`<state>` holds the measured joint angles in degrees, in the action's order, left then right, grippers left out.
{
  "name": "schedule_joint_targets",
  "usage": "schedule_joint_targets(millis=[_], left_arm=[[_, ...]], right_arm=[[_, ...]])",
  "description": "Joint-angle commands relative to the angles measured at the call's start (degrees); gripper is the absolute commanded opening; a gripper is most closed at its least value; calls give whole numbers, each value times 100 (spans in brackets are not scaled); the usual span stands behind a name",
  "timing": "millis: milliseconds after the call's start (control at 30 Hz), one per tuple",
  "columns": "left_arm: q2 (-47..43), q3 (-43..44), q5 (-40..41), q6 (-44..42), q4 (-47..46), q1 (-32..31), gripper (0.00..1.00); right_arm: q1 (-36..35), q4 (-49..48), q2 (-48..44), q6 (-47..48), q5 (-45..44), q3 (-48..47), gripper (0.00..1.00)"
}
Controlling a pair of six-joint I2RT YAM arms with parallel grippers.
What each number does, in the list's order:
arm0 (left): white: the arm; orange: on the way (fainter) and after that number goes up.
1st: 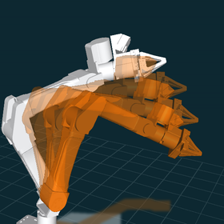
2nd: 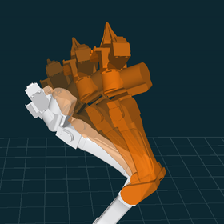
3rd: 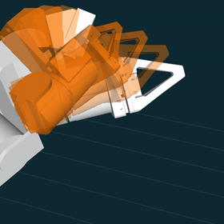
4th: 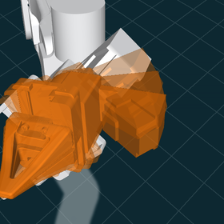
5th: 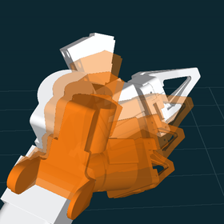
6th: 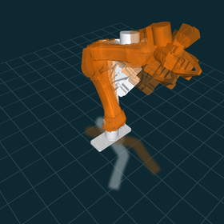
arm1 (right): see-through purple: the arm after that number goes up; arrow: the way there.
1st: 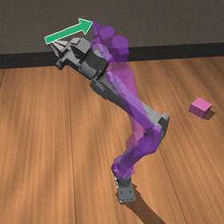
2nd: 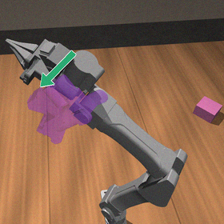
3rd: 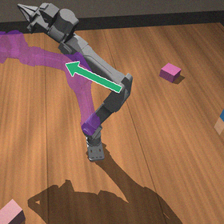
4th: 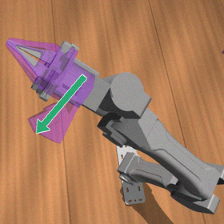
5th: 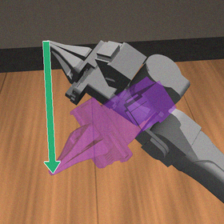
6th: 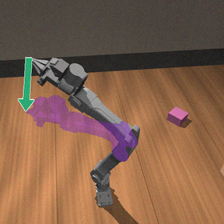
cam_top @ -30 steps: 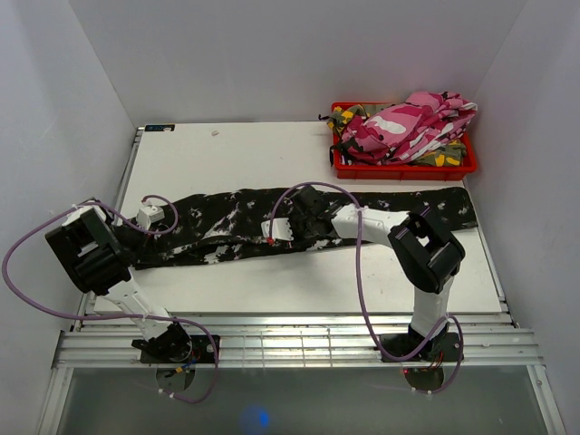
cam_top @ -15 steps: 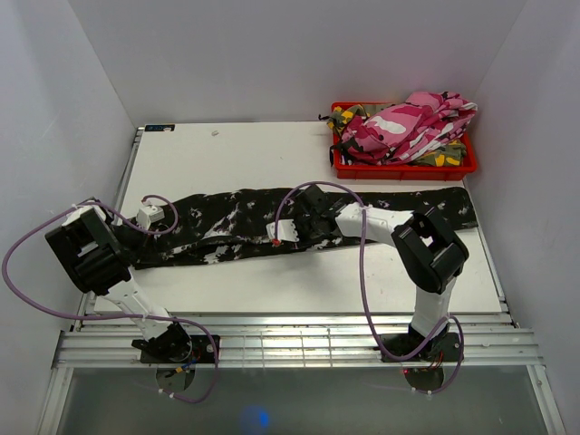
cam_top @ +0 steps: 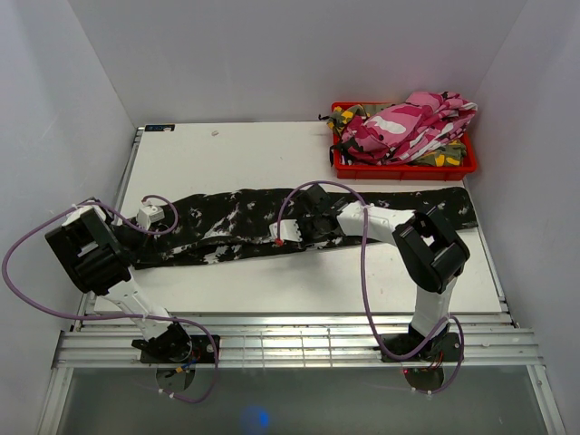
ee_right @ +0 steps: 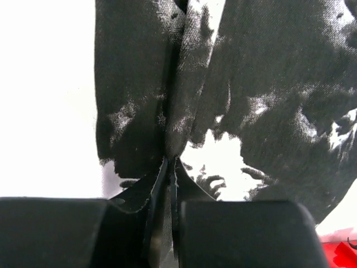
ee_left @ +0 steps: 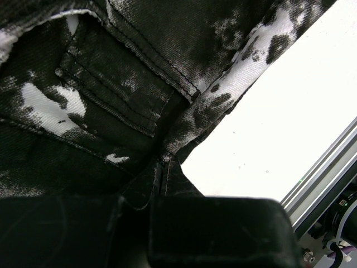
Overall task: Fold and stack the trousers
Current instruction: Fold the trousers
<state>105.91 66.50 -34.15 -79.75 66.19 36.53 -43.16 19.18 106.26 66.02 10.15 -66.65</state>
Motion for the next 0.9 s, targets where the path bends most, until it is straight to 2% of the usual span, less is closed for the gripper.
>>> schedule_joint_targets(millis=[0, 533, 700, 867], left_arm=[[-123, 161, 365, -226, -441, 73, 0], [-272, 408, 400, -278, -379, 73, 0], [-404, 434, 418, -357, -353, 64, 0], [-571, 522, 409, -419, -221, 73, 0]], right_arm=[[106, 253, 71, -80, -259, -111, 8], [176, 1114, -975, -116, -40, 47, 8], [159, 1308, -800, -422, 197, 178, 8], [141, 878, -212, -642, 171, 337, 8]])
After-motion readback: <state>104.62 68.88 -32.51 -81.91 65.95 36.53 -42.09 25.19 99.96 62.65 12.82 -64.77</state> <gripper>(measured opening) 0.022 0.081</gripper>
